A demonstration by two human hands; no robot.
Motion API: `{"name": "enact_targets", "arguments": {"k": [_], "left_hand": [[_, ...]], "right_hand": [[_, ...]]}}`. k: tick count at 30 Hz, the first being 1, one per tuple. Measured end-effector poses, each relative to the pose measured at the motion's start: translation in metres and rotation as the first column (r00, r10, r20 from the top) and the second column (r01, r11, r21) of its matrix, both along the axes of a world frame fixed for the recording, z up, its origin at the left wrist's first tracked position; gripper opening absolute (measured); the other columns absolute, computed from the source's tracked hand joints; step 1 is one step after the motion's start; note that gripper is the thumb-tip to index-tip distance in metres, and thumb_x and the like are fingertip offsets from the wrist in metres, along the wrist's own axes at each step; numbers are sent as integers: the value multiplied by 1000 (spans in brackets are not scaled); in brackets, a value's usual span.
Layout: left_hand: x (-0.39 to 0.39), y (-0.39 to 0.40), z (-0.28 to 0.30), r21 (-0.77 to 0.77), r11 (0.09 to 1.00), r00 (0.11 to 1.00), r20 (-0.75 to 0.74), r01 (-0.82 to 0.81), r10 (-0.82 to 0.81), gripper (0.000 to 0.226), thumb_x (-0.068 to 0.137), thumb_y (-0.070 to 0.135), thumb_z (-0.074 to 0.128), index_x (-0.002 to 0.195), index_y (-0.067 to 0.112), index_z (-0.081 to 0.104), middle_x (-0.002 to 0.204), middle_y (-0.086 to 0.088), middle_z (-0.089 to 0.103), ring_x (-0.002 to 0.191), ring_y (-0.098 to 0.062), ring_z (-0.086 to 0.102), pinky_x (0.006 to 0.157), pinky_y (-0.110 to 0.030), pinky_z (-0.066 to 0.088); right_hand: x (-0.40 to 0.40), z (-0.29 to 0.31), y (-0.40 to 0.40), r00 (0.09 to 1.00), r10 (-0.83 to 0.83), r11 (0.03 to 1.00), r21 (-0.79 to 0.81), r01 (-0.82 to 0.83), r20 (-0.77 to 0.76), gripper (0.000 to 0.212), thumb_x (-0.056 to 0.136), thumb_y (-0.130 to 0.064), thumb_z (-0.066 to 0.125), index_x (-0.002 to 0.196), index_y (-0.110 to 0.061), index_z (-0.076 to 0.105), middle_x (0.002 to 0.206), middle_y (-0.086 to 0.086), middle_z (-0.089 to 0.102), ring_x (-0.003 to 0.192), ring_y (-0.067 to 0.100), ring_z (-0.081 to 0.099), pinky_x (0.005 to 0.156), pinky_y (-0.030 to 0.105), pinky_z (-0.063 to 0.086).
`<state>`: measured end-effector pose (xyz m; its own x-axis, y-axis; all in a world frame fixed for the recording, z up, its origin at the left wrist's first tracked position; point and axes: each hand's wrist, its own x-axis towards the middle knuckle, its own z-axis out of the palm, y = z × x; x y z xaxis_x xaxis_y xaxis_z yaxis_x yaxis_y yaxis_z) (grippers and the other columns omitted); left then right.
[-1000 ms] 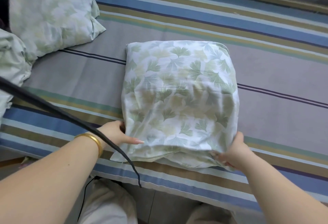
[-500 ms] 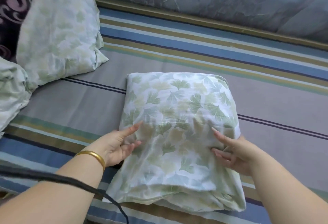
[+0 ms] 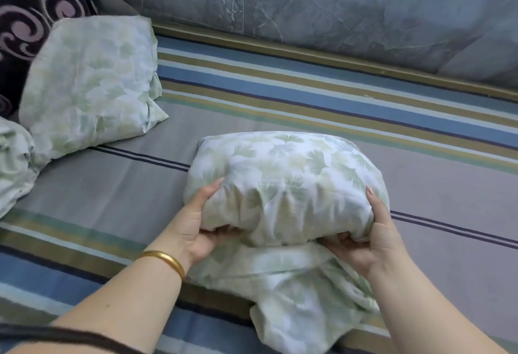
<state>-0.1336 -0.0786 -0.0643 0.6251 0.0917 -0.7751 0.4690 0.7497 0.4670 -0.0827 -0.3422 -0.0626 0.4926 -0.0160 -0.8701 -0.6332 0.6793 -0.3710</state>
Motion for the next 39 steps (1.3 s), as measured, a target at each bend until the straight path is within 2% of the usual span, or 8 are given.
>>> {"name": "enact_targets", "arguments": {"k": [4, 11, 15, 20, 24, 29, 34, 39], "left_hand": [[23, 6, 32, 62, 997, 971, 239, -39, 23, 19, 72, 33, 69, 84, 25, 82, 93, -3, 77, 84, -18, 74, 77, -36, 60], [16, 28, 52, -41, 999, 869, 496, 17, 6, 38, 72, 26, 70, 109, 15, 74, 109, -6, 71, 104, -22, 66, 89, -31, 54], [-29, 23, 15, -186, 975, 939, 340, 121, -51, 55, 68, 14, 77, 122, 8, 70, 127, -17, 66, 113, -31, 66, 92, -44, 56], [-98, 12, -37, -125, 978, 984, -39, 165, -171, 54, 76, -2, 58, 129, -7, 59, 123, -27, 66, 101, -38, 71, 71, -46, 61], [-97, 22, -30, -85, 967, 966, -77, 241, -248, 63, 68, 5, 71, 130, 6, 63, 131, -23, 62, 117, -42, 63, 85, -58, 55], [-41, 26, -11, 41, 973, 966, -135, 227, -219, 75, 63, 72, 77, 119, 21, 71, 121, -18, 70, 109, -43, 67, 83, -62, 54], [-17, 20, -16, 41, 900, 872, -271, 433, -407, 67, 59, 58, 87, 111, 16, 77, 115, -18, 72, 103, -40, 70, 91, -60, 53], [-47, 49, -20, 41, 746, 708, -356, 664, -611, 78, 52, 61, 88, 117, 20, 74, 120, -9, 72, 108, -30, 70, 95, -45, 52]], "right_hand": [[23, 30, 11, 965, -83, 994, 89, 62, 250, 43, 76, -39, 76, 113, -19, 72, 116, 11, 74, 99, 31, 73, 79, 49, 59], [34, 62, -2, 723, -82, 969, 225, -103, 686, 35, 95, -29, 39, 110, -23, 71, 114, 0, 72, 110, 21, 68, 92, 36, 55], [-7, 29, -25, 840, -8, 978, 181, -108, 543, 49, 94, -30, 43, 138, -14, 56, 130, 9, 65, 118, 26, 64, 99, 41, 51], [-84, -24, -71, 978, 110, 985, 111, -131, 178, 72, 63, -22, 77, 132, -10, 62, 128, 17, 67, 111, 35, 67, 88, 52, 56], [-95, -24, -103, 979, 205, 978, 43, -205, 1, 54, 68, -19, 68, 122, -11, 68, 128, 22, 65, 106, 43, 66, 86, 62, 50], [-50, -8, -111, 988, 136, 985, -115, -127, 78, 53, 88, -55, 58, 136, -32, 54, 118, 6, 69, 103, 35, 68, 79, 52, 54], [-7, 3, -76, 858, 504, 855, -202, -477, 104, 61, 80, -57, 72, 128, -22, 64, 123, 13, 70, 108, 38, 69, 85, 60, 55], [12, -3, -83, 993, -49, 911, -404, 88, 107, 49, 86, -59, 63, 109, -15, 64, 95, 5, 74, 86, 24, 73, 71, 44, 60]]}}
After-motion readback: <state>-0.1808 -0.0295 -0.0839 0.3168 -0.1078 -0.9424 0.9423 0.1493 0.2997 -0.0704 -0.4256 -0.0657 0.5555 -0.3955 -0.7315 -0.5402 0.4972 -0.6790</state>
